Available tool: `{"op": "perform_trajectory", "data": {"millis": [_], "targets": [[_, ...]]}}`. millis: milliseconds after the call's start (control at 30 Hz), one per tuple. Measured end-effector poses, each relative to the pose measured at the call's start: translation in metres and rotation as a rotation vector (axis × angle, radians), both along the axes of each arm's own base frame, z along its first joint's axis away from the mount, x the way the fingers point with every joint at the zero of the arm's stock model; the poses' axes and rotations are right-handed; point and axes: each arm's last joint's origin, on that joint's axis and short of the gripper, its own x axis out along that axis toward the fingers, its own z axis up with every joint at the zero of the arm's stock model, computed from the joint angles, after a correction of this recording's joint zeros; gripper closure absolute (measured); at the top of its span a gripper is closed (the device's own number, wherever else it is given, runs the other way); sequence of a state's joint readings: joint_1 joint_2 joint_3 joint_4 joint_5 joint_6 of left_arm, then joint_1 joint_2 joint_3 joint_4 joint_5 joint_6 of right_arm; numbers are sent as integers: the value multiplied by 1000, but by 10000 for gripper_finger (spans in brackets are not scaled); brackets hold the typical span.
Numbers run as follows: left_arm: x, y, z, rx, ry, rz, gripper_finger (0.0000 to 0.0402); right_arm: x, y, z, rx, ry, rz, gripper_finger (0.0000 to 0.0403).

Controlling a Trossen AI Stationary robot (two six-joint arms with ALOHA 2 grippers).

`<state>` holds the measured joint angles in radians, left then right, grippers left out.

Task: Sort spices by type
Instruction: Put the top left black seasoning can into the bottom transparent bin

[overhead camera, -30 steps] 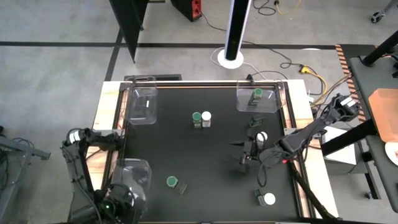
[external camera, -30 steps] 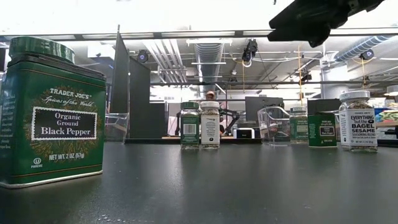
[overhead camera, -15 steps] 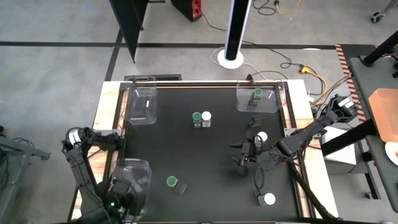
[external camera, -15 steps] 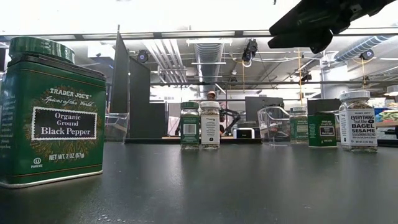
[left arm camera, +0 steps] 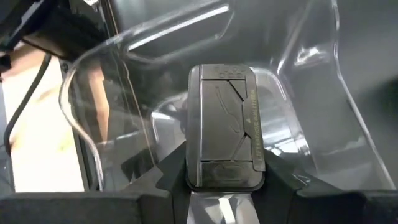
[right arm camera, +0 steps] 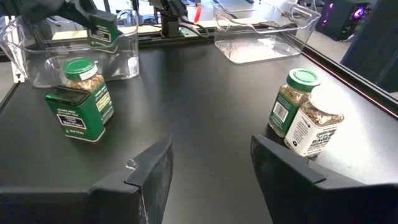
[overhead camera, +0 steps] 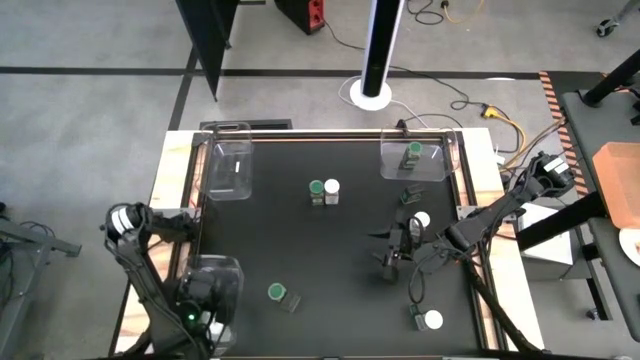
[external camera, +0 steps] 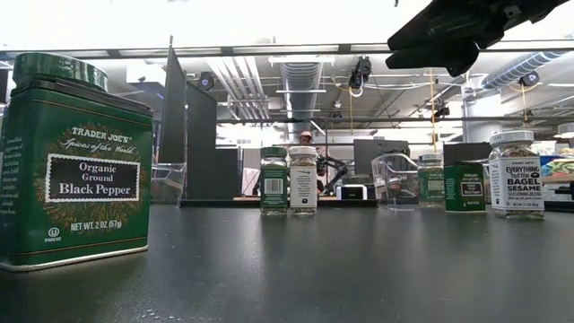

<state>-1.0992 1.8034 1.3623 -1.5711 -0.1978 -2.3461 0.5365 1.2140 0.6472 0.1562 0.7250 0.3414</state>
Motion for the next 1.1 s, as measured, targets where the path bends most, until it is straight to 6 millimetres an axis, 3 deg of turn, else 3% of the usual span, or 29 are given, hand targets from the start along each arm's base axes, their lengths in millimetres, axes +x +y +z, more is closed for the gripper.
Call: {"op": "perform_trajectory", "data": {"millis": [1100], "targets": [[5, 5, -24, 71, -31, -27, 286, -1, -1, -2, 0, 6, -2, 200]]}}
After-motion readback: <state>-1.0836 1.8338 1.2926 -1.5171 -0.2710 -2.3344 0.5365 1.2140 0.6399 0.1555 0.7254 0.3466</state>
